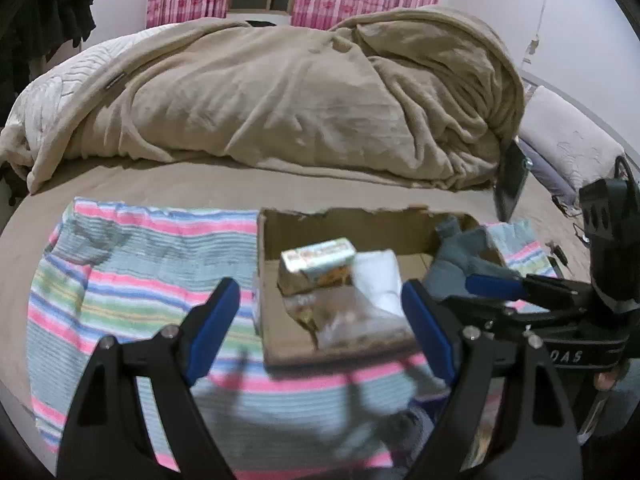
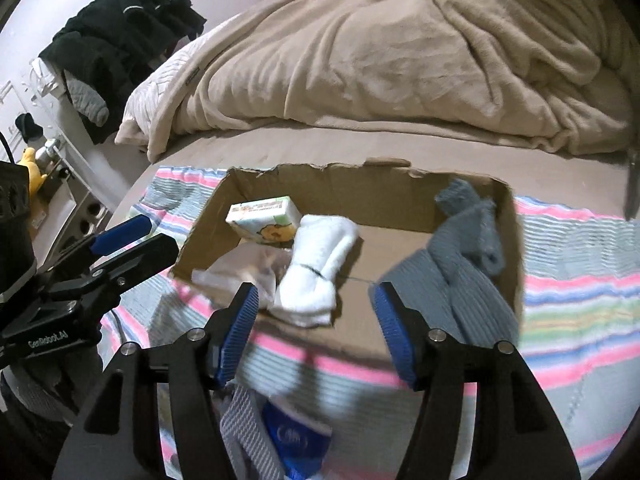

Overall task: Organize objects
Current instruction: 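Lower the tissue pack into the box with the left gripper while the right releases the socks there, then grasp the dark dotted glove with the left gripper while the right gripper grasps the cotton swab bag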

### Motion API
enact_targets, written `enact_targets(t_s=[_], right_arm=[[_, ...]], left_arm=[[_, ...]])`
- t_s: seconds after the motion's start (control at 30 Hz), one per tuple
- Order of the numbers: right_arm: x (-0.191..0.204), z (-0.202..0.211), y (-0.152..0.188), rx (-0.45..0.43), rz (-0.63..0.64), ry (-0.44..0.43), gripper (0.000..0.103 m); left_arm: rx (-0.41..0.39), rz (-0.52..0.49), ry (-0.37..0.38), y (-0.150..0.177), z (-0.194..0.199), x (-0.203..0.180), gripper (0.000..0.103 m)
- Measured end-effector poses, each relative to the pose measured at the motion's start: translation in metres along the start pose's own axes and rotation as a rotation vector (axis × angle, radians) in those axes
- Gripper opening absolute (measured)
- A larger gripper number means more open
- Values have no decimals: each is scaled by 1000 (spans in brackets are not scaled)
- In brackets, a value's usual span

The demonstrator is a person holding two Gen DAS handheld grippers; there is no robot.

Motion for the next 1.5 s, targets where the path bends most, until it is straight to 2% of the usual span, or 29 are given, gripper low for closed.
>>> enact_targets(t_s=[0.27,0.63,1.03,1.3,1.5], right_arm=[[13,34,25,-6,0,41,64],[18,67,56,-7,-18,89,64],[20,80,90,16,-63,117,64],[17,65,120,116,-52,178,64],[20,54,134,149,-58,140,64]], left_arm=[[-1,-9,11,18,32,-8,84],[22,4,36,46,57,-11,84],[96,3,33,80,57,-16,84],[149,32,8,103,44,-12,84],[209,28,-8,128,26,-14,84]])
Point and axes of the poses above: each gripper's, at about its wrist camera, not at the fingertips, and z roughly against the way its jaws point, x to its left, y to its underside, the point moved 2 cm from there along -z, roughly the way its jaws point, and after that the axes turned 13 degrees about z, right-handed, at the moved point
